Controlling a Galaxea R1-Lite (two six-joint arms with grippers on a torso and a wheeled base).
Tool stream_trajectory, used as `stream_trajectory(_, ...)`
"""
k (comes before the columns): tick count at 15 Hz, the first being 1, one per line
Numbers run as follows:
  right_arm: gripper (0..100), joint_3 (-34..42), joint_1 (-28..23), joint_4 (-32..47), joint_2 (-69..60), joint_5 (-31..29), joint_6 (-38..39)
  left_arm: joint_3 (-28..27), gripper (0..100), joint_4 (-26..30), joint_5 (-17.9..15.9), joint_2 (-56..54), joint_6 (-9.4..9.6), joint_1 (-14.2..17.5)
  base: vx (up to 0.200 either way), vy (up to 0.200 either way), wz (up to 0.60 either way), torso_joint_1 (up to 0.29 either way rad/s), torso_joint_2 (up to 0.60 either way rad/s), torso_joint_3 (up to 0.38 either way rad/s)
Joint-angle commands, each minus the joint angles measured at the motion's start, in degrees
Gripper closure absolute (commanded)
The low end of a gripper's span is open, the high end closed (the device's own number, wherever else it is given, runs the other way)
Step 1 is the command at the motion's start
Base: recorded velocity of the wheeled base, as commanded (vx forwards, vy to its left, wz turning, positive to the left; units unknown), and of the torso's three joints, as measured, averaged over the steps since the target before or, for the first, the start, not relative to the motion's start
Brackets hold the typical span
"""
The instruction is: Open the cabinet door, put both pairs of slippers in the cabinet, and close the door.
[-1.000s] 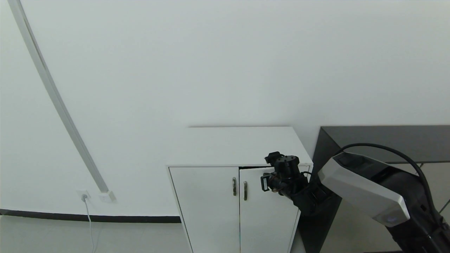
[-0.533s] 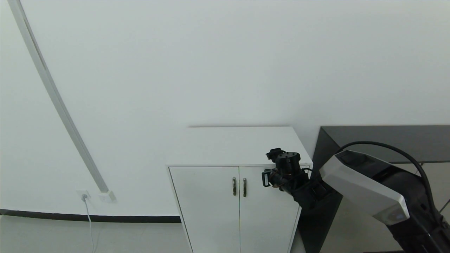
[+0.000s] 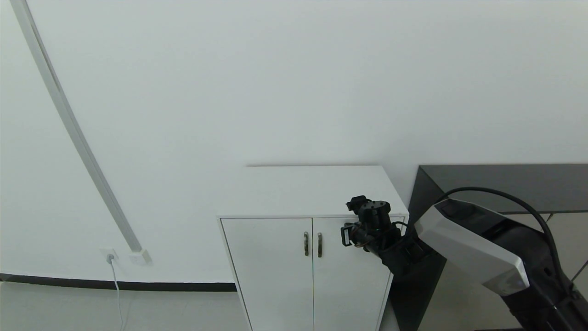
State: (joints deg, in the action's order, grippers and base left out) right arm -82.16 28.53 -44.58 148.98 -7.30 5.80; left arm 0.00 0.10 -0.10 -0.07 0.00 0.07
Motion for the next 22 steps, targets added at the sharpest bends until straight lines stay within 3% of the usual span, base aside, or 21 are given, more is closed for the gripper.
stream_trajectory(1, 100, -0.10, 0.04, -0.07, 0.17, 0.01, 0.00, 0.00, 100, -0.01, 0.01, 0.07, 0.00, 0.01, 0.000, 0.000, 0.00, 0.000, 0.00, 0.000)
stream_trajectory(18, 100, -2.12, 0.13, 0.02, 1.31, -0.08, -0.27, 0.00, 100, -0.01, 0.01, 0.07, 0.00, 0.01, 0.000, 0.000, 0.00, 0.000, 0.00, 0.000)
stream_trajectory(22, 100, 2.18, 0.92, -1.74, -1.24, -0.08, -0.18, 0.00, 100, -0.01, 0.01, 0.07, 0.00, 0.01, 0.000, 0.000, 0.00, 0.000, 0.00, 0.000)
